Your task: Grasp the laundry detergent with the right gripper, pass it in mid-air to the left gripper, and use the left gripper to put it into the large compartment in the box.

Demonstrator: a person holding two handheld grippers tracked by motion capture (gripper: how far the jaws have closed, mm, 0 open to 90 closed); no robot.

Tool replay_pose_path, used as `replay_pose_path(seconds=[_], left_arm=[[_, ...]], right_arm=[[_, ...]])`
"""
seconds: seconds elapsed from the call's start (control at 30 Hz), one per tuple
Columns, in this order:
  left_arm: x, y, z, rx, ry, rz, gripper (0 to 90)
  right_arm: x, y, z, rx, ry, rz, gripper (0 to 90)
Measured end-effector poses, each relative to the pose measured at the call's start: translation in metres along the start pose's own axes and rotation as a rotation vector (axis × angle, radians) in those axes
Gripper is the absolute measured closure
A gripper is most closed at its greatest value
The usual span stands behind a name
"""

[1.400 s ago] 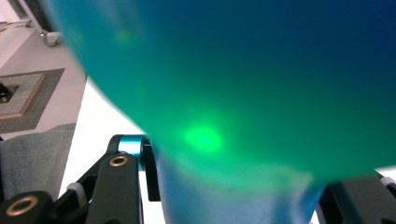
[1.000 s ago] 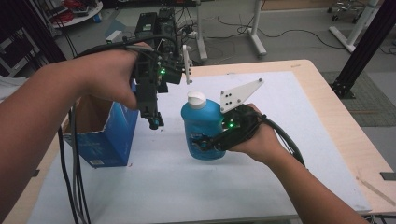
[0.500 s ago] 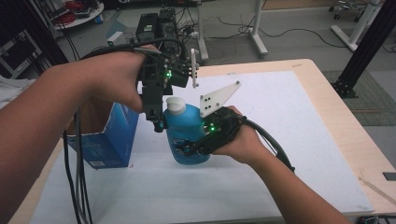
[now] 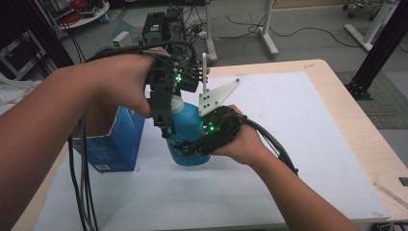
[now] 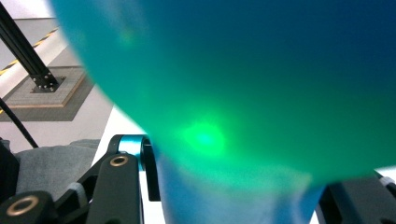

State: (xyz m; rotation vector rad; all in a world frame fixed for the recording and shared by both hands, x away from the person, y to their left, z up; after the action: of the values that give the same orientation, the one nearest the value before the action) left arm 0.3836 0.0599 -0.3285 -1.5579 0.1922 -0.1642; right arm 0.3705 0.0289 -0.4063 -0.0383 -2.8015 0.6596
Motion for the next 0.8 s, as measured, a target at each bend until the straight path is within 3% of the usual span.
replay_pose_path(seconds=[0.8], left_arm=[[-0.0001, 0.0038, -0.0083, 0.023, 0.021, -0.017, 1.8]], right_arm=[[-0.0060, 0.0043, -0.0102, -0.021, 0.017, 0.013, 46.5]])
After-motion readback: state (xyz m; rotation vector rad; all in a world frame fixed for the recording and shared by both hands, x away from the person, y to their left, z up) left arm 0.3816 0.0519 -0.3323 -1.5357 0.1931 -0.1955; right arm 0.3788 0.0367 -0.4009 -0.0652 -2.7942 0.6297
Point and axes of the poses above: each handheld gripper's, and its own axes: y roughly forward along the jaws, z roughly out of its underside, x roughly to its left, the point moved 10 cm from there along y, roughly forward along the jaws, and after that the axes turned 12 degrees about y, right-handed, at the moved point
